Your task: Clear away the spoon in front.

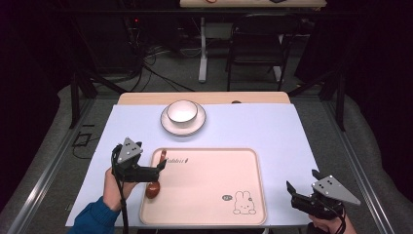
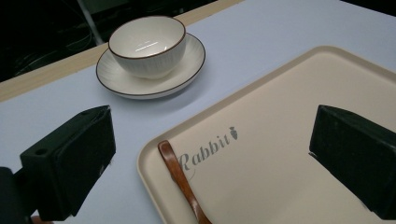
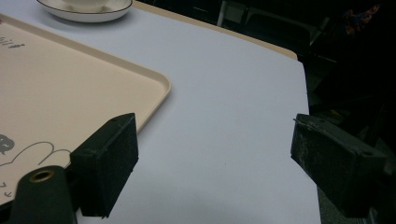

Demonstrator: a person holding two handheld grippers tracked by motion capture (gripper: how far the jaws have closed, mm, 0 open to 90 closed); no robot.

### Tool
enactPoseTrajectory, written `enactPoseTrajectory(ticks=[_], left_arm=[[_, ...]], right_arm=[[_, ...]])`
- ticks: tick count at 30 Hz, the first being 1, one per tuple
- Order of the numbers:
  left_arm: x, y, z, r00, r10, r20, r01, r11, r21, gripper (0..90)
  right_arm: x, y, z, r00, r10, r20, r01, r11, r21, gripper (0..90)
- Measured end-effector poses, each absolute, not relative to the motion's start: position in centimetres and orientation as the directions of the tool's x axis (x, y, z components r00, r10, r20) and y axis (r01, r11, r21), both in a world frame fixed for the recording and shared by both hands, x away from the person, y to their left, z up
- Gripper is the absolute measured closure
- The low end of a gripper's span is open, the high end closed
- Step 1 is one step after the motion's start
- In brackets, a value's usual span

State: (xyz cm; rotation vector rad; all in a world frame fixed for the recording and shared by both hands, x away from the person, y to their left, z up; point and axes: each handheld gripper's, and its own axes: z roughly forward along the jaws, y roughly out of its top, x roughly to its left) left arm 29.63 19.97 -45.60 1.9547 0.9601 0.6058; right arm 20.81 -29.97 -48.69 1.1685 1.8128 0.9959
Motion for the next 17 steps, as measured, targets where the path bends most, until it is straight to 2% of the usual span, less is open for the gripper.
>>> enactPoseTrajectory(ticks=[17], left_arm=[[28.2, 21.5, -48.3, 0.548, 0.832, 0.086, 0.43, -0.368, 0.825, 0.3]], right_arm=[[20.8, -29.9, -48.7, -0.299, 0.938, -0.174, 0.357, 0.279, 0.891, 14.3]])
